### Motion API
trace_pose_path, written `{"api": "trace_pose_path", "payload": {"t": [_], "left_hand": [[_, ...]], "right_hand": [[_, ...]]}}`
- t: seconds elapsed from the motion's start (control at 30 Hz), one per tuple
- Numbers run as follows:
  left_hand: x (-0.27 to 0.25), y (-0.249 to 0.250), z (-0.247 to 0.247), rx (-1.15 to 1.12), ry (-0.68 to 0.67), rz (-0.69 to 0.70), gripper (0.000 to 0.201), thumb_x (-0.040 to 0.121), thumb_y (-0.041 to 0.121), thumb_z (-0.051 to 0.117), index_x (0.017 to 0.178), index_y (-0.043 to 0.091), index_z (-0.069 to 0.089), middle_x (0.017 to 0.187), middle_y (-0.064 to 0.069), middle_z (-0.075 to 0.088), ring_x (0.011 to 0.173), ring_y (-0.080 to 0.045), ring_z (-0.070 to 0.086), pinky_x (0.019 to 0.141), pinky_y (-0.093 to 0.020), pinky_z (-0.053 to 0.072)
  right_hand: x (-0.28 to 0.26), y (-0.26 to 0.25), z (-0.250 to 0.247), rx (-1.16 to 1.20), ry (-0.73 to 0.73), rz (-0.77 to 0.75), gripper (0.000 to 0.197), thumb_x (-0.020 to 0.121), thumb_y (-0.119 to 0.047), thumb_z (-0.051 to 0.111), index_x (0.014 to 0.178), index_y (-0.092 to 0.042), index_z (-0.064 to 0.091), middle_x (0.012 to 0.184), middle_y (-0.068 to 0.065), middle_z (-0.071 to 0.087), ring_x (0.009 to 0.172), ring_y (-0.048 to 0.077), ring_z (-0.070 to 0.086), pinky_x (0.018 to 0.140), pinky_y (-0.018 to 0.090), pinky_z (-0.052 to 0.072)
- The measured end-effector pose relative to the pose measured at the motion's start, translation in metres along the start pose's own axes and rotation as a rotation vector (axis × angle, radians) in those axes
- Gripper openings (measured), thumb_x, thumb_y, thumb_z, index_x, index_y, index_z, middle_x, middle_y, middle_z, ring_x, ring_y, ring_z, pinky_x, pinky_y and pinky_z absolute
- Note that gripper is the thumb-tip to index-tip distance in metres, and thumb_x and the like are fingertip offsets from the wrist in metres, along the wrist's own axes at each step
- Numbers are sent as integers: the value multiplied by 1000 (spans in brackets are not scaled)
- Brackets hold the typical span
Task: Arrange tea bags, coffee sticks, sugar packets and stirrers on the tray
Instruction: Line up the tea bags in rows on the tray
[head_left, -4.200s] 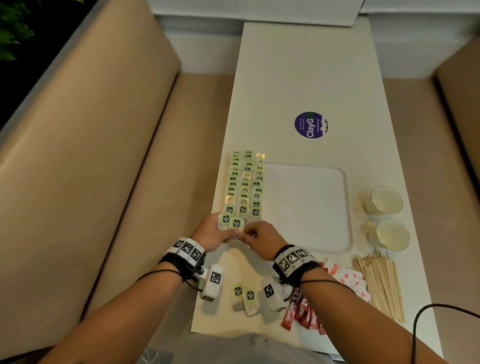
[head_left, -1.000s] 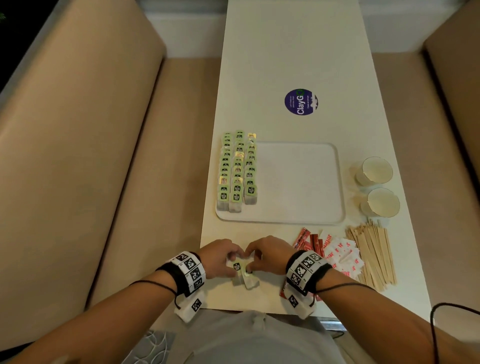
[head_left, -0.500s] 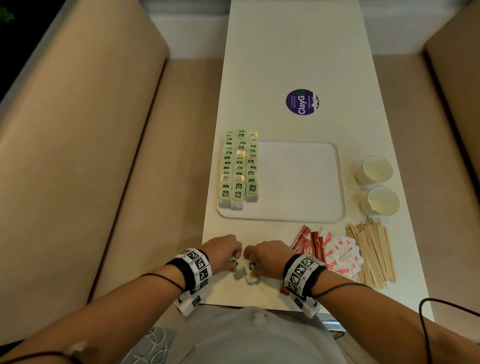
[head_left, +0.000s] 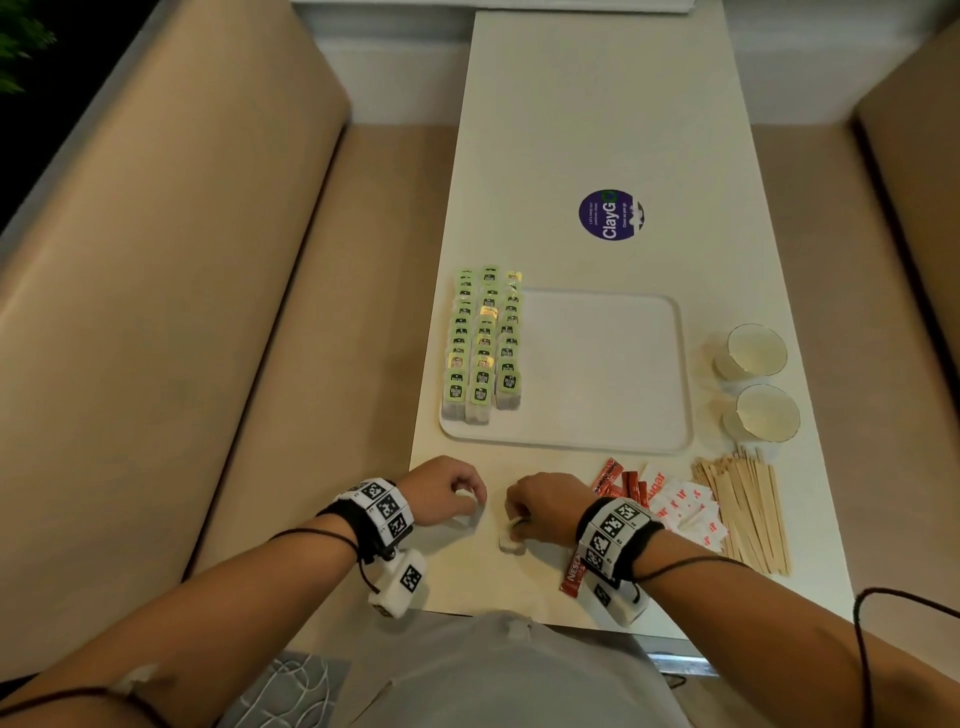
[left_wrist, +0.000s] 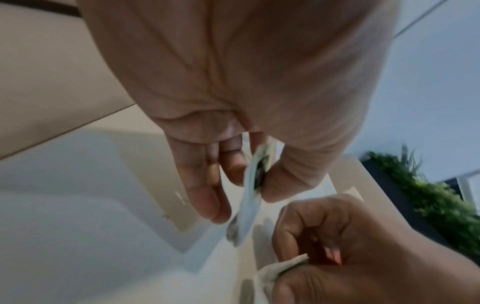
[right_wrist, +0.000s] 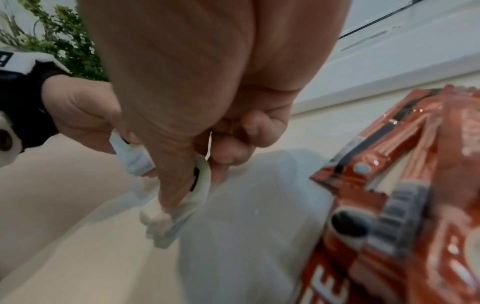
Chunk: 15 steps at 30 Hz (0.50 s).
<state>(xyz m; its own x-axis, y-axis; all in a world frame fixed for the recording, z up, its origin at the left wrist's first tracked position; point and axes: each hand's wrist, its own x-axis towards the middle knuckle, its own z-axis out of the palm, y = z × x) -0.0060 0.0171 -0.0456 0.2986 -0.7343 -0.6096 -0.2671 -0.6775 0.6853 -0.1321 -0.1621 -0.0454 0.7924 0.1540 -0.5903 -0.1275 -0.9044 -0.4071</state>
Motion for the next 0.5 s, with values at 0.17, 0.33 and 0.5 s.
{"api": "trace_pose_path", "payload": {"t": [0.17, 0.33, 0.5], "left_hand": [[3, 8, -6, -168, 80, -58, 28, 83, 4, 68, 84, 31, 74, 79, 7, 68, 71, -7, 61, 76, -27, 52], [7, 22, -10, -388, 171, -127, 22, 83, 0, 62, 90, 19, 71, 98, -6, 71, 75, -23, 71, 80, -44, 62], [12, 33, -17, -434, 171, -110, 31, 82, -5, 58, 99, 16, 74, 92, -10, 74, 76, -22, 70, 76, -35, 62]], "right_hand": [[0, 7, -21, 120, 73, -20, 26, 92, -42, 65, 104, -19, 66, 97, 1, 71, 89, 23, 64, 80, 36, 53], [3, 6, -45, 265, 189, -68, 12, 94, -26, 67, 101, -16, 68, 94, 0, 73, 85, 17, 65, 81, 34, 53], [10, 3, -63, 387, 265, -41, 14, 94, -18, 61, 104, -15, 69, 94, 3, 72, 81, 19, 65, 73, 31, 52]]}}
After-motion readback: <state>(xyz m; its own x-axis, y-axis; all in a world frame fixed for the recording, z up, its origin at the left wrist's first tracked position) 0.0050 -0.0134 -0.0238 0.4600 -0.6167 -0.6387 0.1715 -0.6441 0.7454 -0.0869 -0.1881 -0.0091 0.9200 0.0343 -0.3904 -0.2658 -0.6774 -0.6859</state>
